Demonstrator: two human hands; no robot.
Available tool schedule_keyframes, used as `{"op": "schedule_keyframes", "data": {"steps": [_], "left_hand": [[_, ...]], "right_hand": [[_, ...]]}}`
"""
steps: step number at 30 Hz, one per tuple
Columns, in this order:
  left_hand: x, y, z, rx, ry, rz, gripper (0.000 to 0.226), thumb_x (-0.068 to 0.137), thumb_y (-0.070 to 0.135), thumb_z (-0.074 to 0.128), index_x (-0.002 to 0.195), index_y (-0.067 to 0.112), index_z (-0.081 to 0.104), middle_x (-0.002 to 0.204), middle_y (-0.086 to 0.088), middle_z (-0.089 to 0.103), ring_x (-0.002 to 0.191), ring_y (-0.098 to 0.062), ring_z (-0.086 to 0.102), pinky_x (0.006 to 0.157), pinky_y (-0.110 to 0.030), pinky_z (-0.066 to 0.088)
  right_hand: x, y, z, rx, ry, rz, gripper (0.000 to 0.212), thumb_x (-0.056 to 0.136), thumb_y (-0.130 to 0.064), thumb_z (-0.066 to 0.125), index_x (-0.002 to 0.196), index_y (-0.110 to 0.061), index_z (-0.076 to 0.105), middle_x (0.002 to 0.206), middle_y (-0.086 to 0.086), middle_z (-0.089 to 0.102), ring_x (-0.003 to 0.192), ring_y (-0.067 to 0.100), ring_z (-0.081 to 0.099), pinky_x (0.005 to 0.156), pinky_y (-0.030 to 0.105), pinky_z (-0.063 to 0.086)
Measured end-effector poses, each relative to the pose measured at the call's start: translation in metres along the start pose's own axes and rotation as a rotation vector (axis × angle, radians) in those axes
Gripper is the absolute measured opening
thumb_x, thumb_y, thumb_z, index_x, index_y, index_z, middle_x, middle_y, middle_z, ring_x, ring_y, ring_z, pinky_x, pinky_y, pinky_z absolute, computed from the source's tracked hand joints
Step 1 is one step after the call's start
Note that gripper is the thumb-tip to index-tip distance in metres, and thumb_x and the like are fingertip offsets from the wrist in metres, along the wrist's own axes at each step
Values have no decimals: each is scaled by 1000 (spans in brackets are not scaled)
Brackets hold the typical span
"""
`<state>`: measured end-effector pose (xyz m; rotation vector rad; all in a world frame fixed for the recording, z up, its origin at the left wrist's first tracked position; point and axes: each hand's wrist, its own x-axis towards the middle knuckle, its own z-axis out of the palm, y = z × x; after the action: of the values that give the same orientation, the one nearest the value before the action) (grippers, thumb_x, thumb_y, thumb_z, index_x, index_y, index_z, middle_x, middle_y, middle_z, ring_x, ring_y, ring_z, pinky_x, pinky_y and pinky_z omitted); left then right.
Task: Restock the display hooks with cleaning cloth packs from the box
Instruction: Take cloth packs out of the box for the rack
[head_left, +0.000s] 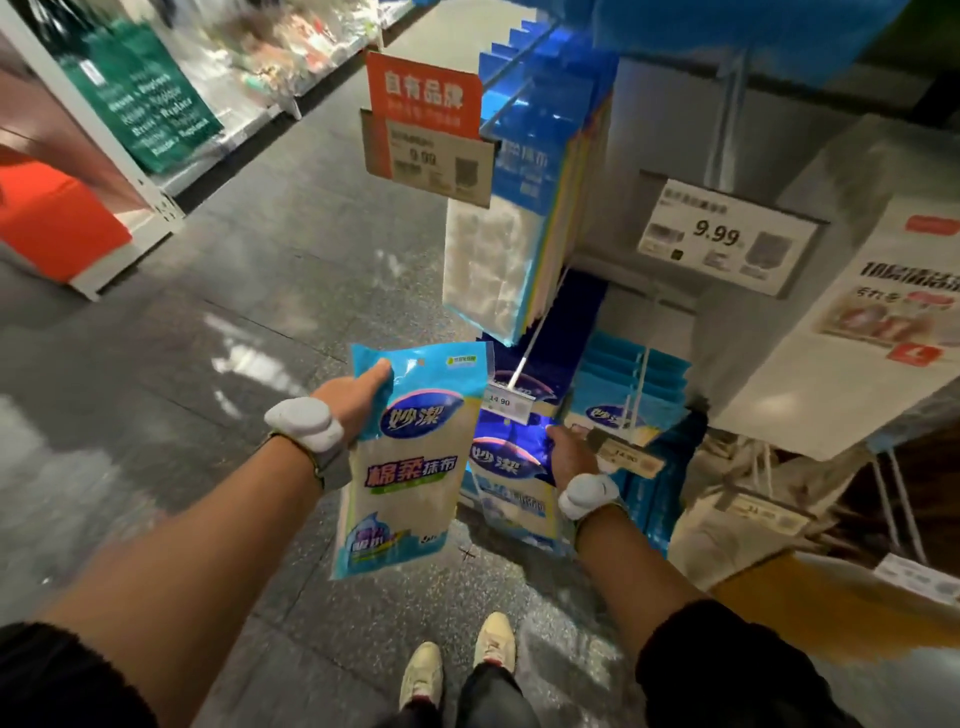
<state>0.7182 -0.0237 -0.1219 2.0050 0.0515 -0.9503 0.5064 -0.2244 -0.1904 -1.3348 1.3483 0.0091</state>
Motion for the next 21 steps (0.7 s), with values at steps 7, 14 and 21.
{"op": "schedule_keyframes", "data": {"steps": [7,14,21], "left_hand": [[-28,23,2,-37,49,-31,75,60,79,73,85,8,70,111,-19,73,103,-39,72,98,-57,55],[-25,25,5,49,3,-2,110,51,81,53,124,0,67,115,-20,67,99,-29,61,106,-50,51],[-7,9,17,102,-84,0,122,40,88,51,127,3,67,127,-20,69,123,-39,63,108,-52,49]], "right_hand": [[51,-3,12,279,9,21,48,77,-46,59,104,-9,71,114,22,71,89,24,63,97,52,55],[45,-20,14,101,67,14,53,85,-40,49,117,-1,67,125,23,67,116,39,64,99,50,53],[36,-44,12,99,66,-84,61,92,-47,40,124,1,60,126,26,64,116,40,62,101,50,52]]}}
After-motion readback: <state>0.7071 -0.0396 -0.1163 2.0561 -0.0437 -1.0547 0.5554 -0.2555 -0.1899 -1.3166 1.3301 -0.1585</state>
